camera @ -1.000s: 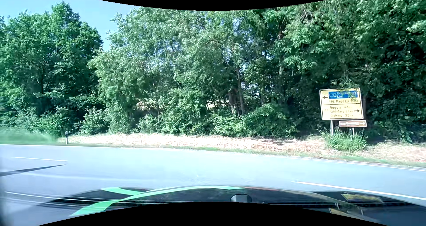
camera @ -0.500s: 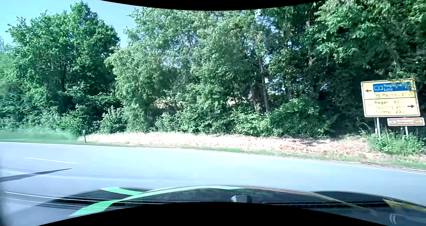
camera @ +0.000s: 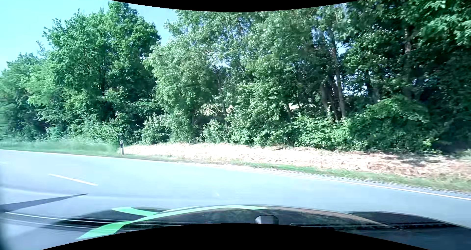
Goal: Follow the waypoints while adhering to traffic rules and regulations
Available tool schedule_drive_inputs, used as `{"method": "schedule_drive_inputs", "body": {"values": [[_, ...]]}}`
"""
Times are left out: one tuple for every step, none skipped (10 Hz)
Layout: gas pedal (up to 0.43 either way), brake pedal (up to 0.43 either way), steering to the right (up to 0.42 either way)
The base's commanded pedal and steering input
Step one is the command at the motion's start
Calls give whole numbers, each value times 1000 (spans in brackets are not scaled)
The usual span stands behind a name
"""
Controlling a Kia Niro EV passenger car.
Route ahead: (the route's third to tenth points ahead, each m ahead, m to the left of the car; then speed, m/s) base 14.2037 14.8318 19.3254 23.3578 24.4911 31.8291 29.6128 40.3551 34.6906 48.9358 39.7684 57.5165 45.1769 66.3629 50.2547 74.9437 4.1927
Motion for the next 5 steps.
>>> {"method": "schedule_drive_inputs", "body": {"values": [[421, 0, -369], [421, 0, -369], [421, 0, -369], [421, 0, -366], [421, 0, -359]]}}
